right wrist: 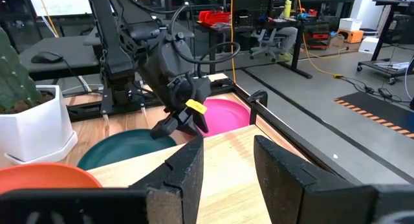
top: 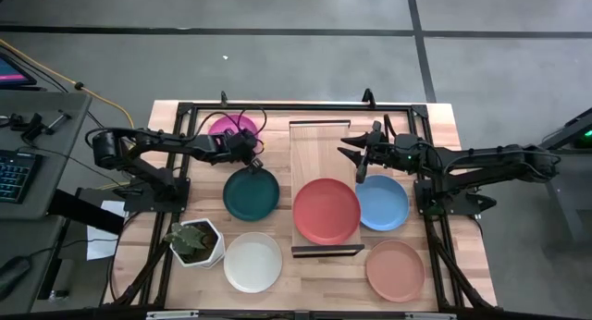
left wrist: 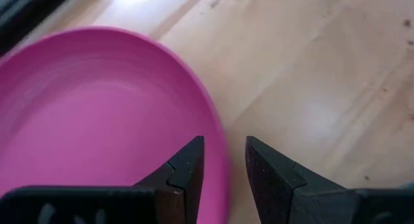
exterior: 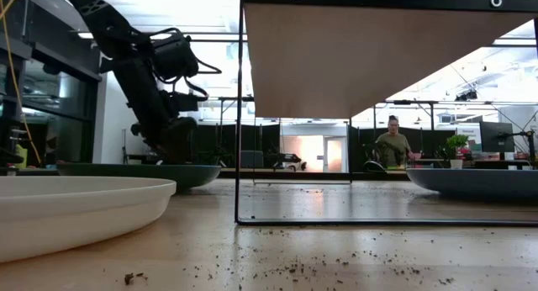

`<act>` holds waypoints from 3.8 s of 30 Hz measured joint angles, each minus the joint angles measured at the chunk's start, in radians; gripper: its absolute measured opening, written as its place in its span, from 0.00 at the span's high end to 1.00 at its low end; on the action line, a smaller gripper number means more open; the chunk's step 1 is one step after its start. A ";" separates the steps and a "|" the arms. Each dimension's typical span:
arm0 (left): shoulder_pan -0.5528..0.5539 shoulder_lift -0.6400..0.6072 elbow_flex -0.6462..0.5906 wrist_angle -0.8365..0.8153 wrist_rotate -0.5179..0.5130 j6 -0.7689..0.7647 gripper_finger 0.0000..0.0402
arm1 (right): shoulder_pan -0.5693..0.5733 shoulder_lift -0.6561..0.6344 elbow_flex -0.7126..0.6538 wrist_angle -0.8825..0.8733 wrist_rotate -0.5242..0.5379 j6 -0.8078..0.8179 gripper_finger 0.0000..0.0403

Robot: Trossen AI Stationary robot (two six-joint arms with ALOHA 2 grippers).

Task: Place and stack plates onto a shelf
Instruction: Put the pink plate on the shelf

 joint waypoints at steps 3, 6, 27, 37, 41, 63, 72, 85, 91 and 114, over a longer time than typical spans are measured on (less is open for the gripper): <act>0.009 0.000 0.000 -0.003 -0.004 -0.006 0.74 | 0.000 0.000 0.000 0.000 0.000 0.000 0.69; 0.011 0.000 0.000 -0.002 -0.003 -0.010 0.74 | 0.000 0.000 0.000 0.000 0.000 0.015 0.69; 0.054 0.083 0.000 0.018 -0.041 0.029 0.80 | 0.000 0.000 0.000 -0.001 0.000 0.018 0.69; 0.069 0.082 0.001 0.008 -0.080 0.108 0.98 | 0.000 0.000 0.000 -0.001 0.000 0.018 0.69; 0.069 0.082 0.001 0.009 -0.084 0.128 0.99 | 0.000 0.000 0.000 -0.001 0.000 0.018 0.69; -0.148 -0.274 0.001 -0.044 -0.398 0.238 1.00 | 0.000 0.000 0.000 -0.016 0.000 0.028 0.69; -0.298 -0.293 0.200 -0.077 -0.416 0.415 1.00 | 0.000 -0.001 0.000 -0.002 0.000 0.022 0.69; -0.395 -0.077 0.498 -0.093 -0.221 0.769 1.00 | 0.012 -0.048 0.001 0.009 0.000 -0.034 0.69; -0.390 0.014 0.499 -0.086 0.013 0.864 1.00 | 0.031 -0.062 0.001 0.005 -0.001 -0.047 0.69; -0.376 0.043 0.499 -0.081 0.277 0.944 1.00 | 0.048 -0.093 0.001 -0.003 -0.006 -0.077 0.69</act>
